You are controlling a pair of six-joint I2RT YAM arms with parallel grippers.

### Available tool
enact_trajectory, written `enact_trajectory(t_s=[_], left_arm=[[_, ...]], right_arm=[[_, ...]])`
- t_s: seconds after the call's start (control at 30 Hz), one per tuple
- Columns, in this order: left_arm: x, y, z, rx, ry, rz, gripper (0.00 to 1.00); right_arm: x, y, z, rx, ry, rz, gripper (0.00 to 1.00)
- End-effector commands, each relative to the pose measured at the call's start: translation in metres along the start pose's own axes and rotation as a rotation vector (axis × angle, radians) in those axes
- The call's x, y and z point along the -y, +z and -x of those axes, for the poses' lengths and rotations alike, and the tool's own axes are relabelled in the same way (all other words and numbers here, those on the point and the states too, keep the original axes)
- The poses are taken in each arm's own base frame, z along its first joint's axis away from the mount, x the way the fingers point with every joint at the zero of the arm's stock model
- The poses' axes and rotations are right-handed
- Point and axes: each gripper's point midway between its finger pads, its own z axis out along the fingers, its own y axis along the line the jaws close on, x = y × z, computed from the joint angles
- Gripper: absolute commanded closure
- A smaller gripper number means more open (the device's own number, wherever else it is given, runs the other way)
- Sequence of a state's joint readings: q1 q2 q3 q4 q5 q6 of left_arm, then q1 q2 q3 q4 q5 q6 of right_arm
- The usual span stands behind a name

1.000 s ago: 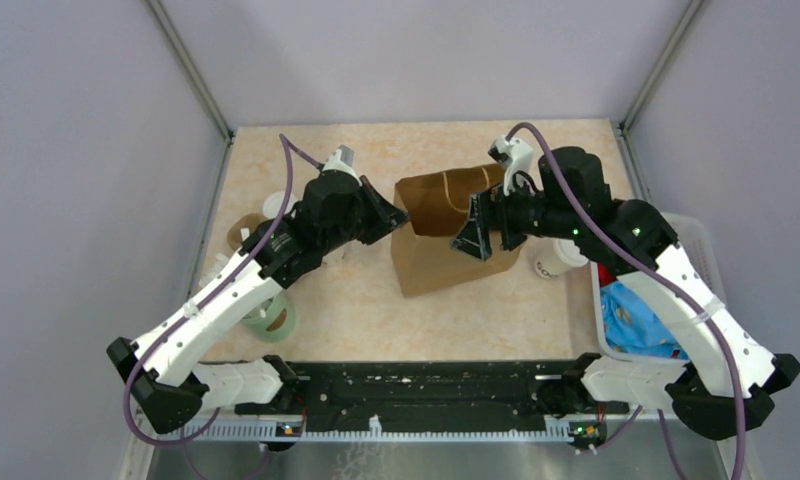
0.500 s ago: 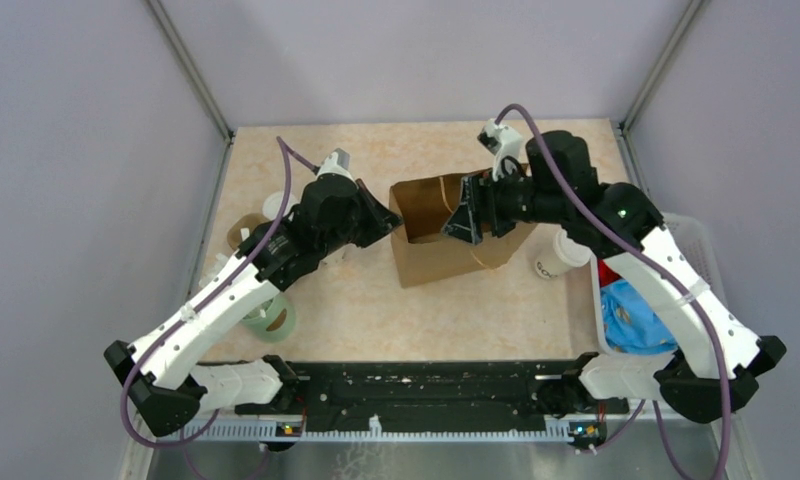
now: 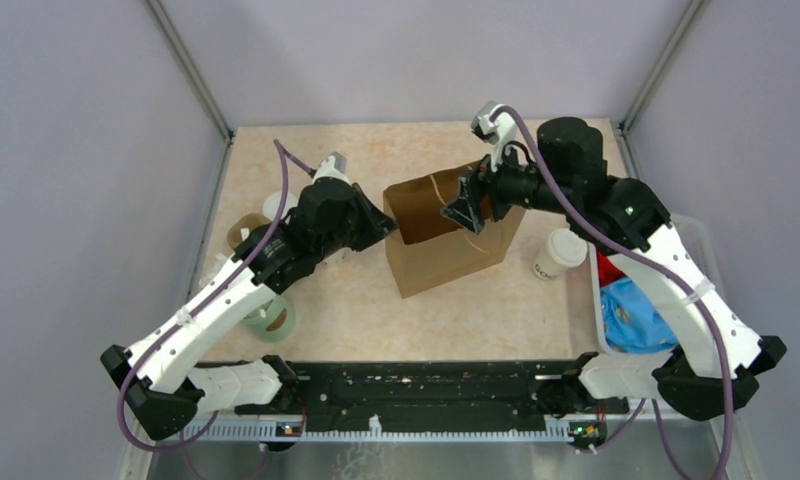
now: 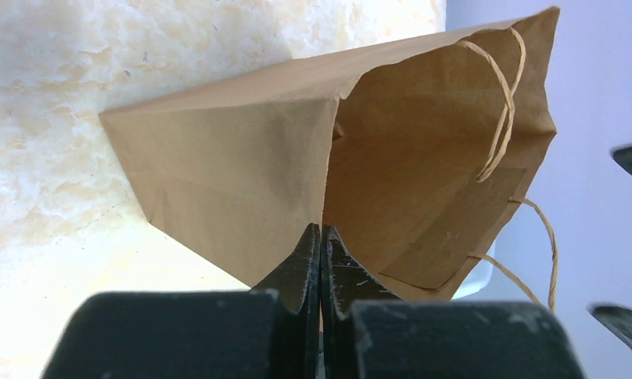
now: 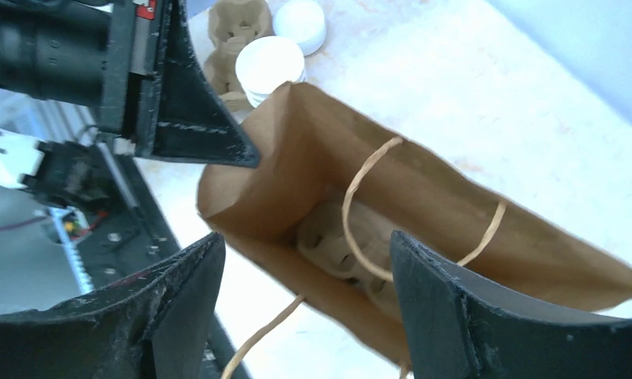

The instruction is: Pack the takeout coffee

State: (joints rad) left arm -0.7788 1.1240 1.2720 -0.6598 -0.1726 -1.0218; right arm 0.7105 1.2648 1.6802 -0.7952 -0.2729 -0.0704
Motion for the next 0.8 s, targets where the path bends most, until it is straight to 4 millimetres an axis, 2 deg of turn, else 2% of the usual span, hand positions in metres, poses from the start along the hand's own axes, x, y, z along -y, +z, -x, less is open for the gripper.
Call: enact_trajectory(t_s=[0.0, 0.17, 0.27, 0.43, 0.47, 0.5, 0.63, 0.77], left_arm=[[0.014, -0.004, 0.012, 0.032, 0.018, -0.043, 1.00], [0.015, -0.005, 0.016, 0.040, 0.047, -0.040, 1.00], [0.014, -0.005, 0.018, 0.043, 0.066, -0.031, 1.00], [0.011, -0.004, 0.024, 0.053, 0.105, -0.006, 1.00], [0.009, -0.002, 0.025, 0.057, 0.117, 0.006, 1.00], [0.007, -0.002, 0.027, 0.059, 0.129, 0.018, 1.00], [-0.011, 0.009, 0.038, 0.025, 0.166, 0.080, 1.00], [-0.033, 0.021, 0.063, -0.017, 0.172, 0.149, 1.00]], right_arm=[[0.010, 0.026, 0.005, 0.004, -0.175, 0.033, 0.29], [0.020, 0.045, -0.021, -0.018, -0.215, 0.008, 0.30], [0.034, 0.054, -0.026, -0.031, -0.227, -0.051, 0.39], [0.051, 0.059, -0.025, -0.067, -0.181, -0.137, 0.75], [0.052, 0.056, -0.022, -0.080, -0.148, -0.155, 0.86], [0.051, 0.048, -0.012, -0.074, -0.113, -0.171, 0.99], [0.029, 0.022, -0.002, -0.122, 0.129, -0.143, 1.00], [-0.009, 0.019, -0.005, -0.156, 0.435, -0.026, 1.00]])
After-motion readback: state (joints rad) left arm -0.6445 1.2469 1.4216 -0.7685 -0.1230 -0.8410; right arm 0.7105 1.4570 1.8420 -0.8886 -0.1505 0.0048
